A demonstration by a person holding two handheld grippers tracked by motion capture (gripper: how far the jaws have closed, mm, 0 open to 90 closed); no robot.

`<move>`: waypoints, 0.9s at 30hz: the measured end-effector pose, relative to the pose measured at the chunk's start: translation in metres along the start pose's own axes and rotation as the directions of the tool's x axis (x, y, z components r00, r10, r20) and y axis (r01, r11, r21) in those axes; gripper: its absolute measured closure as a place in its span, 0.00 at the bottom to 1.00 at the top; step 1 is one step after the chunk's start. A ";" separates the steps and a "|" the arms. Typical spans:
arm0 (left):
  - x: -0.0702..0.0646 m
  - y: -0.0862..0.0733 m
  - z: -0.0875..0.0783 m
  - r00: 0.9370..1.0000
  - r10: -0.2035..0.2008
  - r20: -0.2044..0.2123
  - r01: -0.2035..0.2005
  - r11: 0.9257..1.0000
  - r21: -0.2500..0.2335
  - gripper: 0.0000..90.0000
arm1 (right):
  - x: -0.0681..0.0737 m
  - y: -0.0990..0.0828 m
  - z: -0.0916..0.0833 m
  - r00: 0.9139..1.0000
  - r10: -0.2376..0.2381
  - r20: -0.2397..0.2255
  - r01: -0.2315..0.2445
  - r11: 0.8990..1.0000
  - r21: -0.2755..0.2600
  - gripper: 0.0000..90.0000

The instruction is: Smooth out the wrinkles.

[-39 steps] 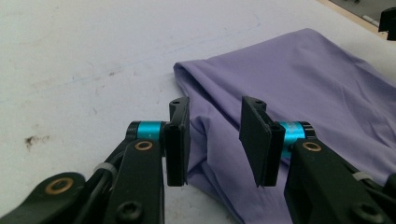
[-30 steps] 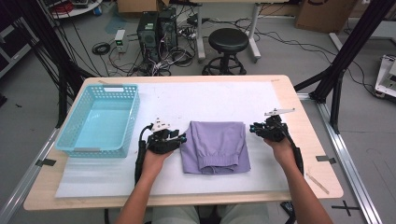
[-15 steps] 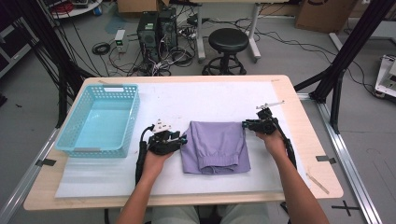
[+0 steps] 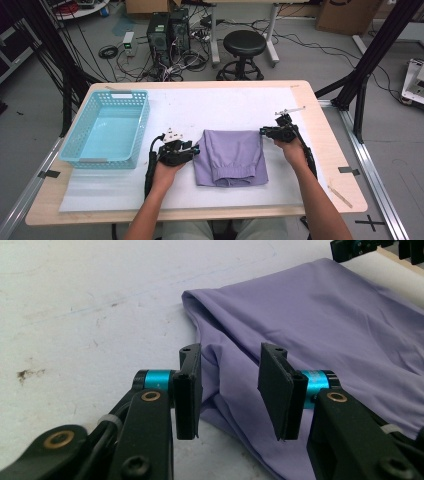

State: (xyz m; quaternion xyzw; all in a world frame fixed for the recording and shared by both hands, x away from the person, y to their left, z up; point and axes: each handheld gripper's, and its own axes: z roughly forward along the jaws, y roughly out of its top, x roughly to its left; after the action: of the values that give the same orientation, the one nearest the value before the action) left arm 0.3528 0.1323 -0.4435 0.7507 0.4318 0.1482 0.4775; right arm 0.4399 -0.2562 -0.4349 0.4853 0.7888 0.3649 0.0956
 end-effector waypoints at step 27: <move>0.002 -0.006 -0.002 1.000 -0.009 -0.005 0.009 1.000 -0.007 0.68 | 0.007 0.002 0.008 0.994 -0.075 0.080 0.079 0.995 -0.054 1.00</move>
State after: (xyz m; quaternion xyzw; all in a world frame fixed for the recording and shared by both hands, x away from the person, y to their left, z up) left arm 0.3500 0.1362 -0.4481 0.7468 0.4359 0.1495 0.4795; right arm 0.4417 -0.2466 -0.4376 0.4655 0.7919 0.3640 0.1539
